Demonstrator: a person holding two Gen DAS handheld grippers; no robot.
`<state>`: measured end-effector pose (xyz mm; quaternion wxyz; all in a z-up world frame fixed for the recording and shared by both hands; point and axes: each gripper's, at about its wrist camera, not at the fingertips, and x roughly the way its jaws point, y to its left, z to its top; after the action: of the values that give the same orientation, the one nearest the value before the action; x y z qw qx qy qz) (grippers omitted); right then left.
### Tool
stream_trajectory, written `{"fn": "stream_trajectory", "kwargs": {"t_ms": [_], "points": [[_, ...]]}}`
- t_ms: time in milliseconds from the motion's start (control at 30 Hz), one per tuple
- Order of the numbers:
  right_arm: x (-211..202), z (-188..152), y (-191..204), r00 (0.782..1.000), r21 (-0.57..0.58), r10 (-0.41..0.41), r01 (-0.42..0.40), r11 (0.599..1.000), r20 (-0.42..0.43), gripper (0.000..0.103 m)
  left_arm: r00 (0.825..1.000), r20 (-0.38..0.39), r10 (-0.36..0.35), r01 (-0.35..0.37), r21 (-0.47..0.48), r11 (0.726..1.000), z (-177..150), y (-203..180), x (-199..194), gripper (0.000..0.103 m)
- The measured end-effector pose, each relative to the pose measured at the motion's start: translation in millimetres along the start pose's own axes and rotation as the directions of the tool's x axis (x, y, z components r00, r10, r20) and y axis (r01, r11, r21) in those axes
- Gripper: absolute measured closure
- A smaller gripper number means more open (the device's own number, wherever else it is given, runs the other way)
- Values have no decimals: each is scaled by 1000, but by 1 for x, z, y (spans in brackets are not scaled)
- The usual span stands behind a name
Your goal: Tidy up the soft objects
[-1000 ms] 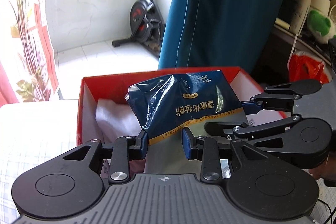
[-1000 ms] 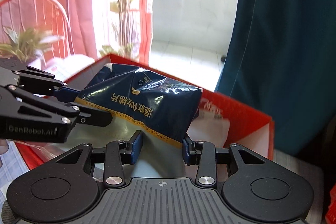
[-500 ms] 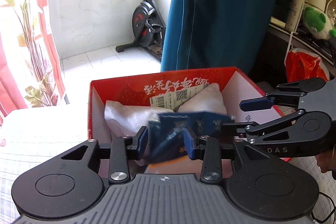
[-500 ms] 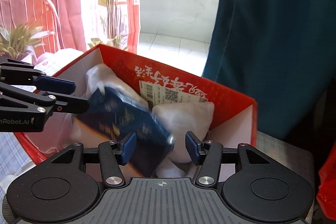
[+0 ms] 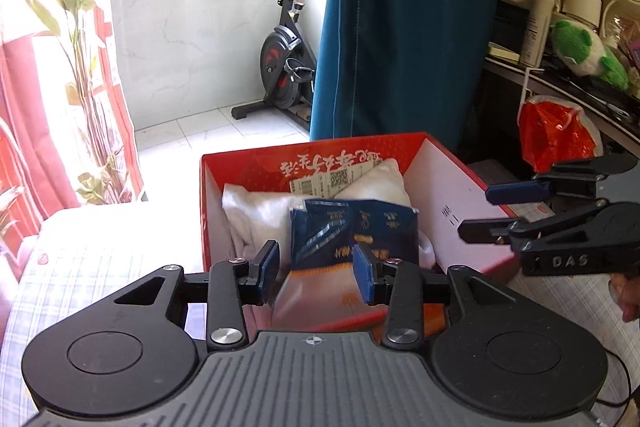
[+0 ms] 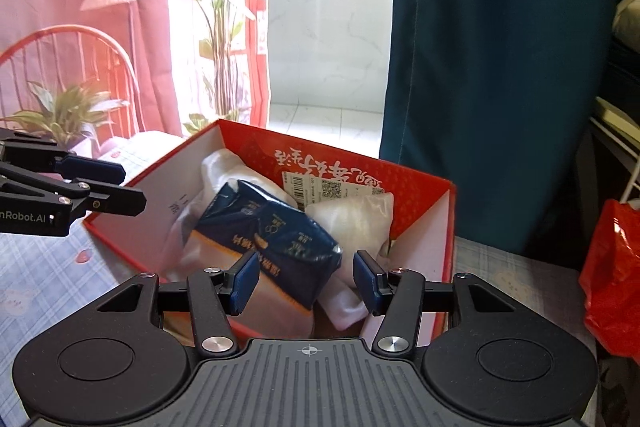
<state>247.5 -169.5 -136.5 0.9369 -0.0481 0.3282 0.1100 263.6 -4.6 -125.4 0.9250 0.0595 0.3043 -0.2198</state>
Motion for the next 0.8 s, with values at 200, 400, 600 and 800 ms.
{"fn": "stream_trajectory", "kwargs": {"t_ms": [200, 400, 600, 800], "points": [[-25, -17, 5, 1000, 16, 11, -11, 1000, 27, 54, 1000, 8, 8, -7, -15, 1000, -20, -9, -23, 60], [-39, -38, 13, 999, 25, 30, -31, 999, 31, 54, 1000, 20, 10, -10, 4, 1000, -41, -22, -43, 60], [-49, -63, 23, 998, 36, 53, -54, 998, 23, 54, 1000, 17, -3, 3, -5, 1000, -60, -30, -55, 60], [-54, -87, 30, 997, 45, 73, -73, 996, 7, 54, 1000, 5, -13, 14, -20, 1000, -79, -35, -59, 60]]}}
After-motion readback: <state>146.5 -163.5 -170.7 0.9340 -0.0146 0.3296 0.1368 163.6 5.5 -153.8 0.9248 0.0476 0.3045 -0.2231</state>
